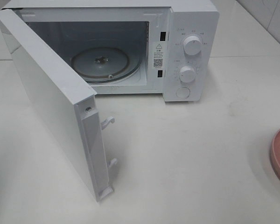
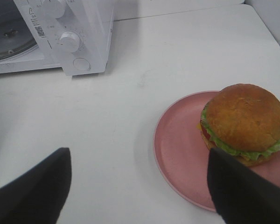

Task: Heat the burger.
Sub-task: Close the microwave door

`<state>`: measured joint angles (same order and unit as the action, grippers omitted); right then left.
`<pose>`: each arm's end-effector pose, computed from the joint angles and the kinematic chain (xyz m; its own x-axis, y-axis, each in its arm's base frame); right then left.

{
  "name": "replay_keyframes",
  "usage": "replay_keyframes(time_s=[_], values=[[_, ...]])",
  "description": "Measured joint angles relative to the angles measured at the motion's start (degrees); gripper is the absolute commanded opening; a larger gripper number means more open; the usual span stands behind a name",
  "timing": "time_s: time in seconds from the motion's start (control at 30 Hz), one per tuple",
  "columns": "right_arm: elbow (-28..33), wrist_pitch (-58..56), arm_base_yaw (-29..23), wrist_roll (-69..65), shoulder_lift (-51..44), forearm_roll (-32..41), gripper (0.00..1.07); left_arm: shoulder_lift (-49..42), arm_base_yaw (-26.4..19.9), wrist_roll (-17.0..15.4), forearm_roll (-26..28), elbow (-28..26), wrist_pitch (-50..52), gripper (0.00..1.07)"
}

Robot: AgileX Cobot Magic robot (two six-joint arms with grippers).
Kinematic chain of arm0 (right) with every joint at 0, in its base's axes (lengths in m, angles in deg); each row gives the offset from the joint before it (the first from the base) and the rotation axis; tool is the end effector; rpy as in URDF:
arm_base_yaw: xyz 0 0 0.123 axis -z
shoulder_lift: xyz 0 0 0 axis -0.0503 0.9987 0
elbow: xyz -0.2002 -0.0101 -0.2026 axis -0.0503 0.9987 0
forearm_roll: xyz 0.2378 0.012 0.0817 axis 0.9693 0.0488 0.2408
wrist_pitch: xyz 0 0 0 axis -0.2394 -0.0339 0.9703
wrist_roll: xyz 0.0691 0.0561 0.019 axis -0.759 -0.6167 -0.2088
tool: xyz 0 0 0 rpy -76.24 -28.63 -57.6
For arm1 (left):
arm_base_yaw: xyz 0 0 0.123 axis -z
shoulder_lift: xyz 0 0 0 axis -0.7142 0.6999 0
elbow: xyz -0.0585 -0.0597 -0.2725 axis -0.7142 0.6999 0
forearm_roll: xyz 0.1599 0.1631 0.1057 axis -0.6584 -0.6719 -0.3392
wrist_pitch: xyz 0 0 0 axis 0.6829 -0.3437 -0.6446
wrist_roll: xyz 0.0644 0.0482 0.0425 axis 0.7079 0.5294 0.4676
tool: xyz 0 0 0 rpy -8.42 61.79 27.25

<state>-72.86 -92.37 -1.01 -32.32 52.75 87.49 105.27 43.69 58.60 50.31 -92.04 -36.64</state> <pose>-0.0032 -0.0019 0.2829 -0.3932 0.1380 -0.9091 0.0139 0.9895 0.1442 0.0919 -0.0018 0.2971 -0.3169 0.0051 -0.9484 0.0218 0.9998 -0.0019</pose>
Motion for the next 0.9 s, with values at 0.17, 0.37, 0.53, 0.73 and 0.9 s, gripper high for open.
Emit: replay_keyframes(time_s=[0.17, 0.37, 0.53, 0.73, 0.9], values=[[0.00, 0.00, 0.00, 0.00, 0.00, 0.00, 0.76, 2.98, 0.00, 0.97, 1.49, 5.44, 13.75, 0.00], [0.00, 0.00, 0.00, 0.00, 0.00, 0.00, 0.76, 7.79, 0.00, 1.09, 2.23, 10.77, 28.13, 0.00], [0.00, 0.00, 0.00, 0.00, 0.00, 0.00, 0.76, 13.52, 2.18, -0.11, 1.66, 11.69, 36.73, 0.00], [0.00, 0.00, 0.00, 0.00, 0.00, 0.00, 0.76, 21.49, 6.65, -0.40, -1.78, 11.69, 42.40, 0.00], [0.00, 0.00, 0.00, 0.00, 0.00, 0.00, 0.76, 27.85, 10.08, -0.40, -2.12, 11.69, 45.66, 0.00]])
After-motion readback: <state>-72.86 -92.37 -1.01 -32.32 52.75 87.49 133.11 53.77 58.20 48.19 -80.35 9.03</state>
